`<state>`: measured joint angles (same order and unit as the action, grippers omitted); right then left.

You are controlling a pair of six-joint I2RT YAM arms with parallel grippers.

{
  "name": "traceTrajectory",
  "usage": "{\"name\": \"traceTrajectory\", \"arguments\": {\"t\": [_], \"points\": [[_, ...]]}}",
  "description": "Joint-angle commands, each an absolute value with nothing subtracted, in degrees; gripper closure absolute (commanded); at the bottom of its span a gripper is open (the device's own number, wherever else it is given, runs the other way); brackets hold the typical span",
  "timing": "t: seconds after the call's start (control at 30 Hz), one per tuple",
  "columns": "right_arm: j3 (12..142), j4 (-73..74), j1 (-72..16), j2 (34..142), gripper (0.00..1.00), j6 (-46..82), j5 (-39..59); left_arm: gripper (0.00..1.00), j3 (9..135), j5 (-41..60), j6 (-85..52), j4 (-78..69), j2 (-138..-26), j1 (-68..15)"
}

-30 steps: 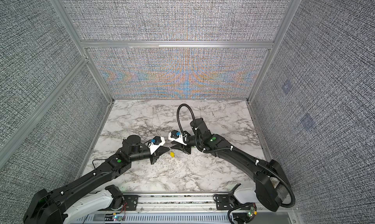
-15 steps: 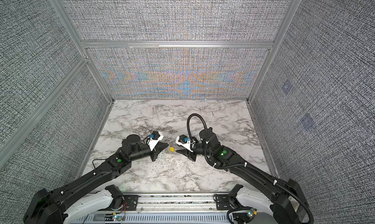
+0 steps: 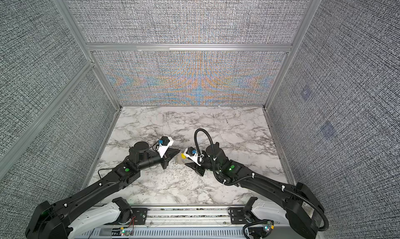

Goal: Remove the keys from the keyring

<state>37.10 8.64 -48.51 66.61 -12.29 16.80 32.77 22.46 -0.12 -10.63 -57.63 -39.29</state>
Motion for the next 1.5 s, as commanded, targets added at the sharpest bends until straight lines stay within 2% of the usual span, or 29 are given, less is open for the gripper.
{"name": "traceTrajectory", "arguments": {"t": [0.0,0.37,0.83,1.13,1.47], "points": [[37.37,12.56,-48.97,66.89,0.64,-11.43,11.50,1.00,33.28,22.67,-0.96,-13.61,-57.39,-39.29],[39.28,13.55,-51.14,70.42,0.60,-13.17,3.75,1.00,33.91,24.03,-1.32,-15.16,-58.40,-39.29],[39.90,18.44,-51.99,73.03,0.63,-11.66,3.34,1.00,34.04,23.99,-1.36,-15.53,-58.68,-39.29],[39.42,19.63,-52.21,73.18,0.74,-10.38,3.96,1.00,34.01,23.39,-1.41,-15.75,-58.73,-39.29],[40.25,16.90,-52.32,71.76,0.94,-9.09,7.56,1.00,34.35,21.37,0.59,-13.98,-58.84,-39.29]]}}
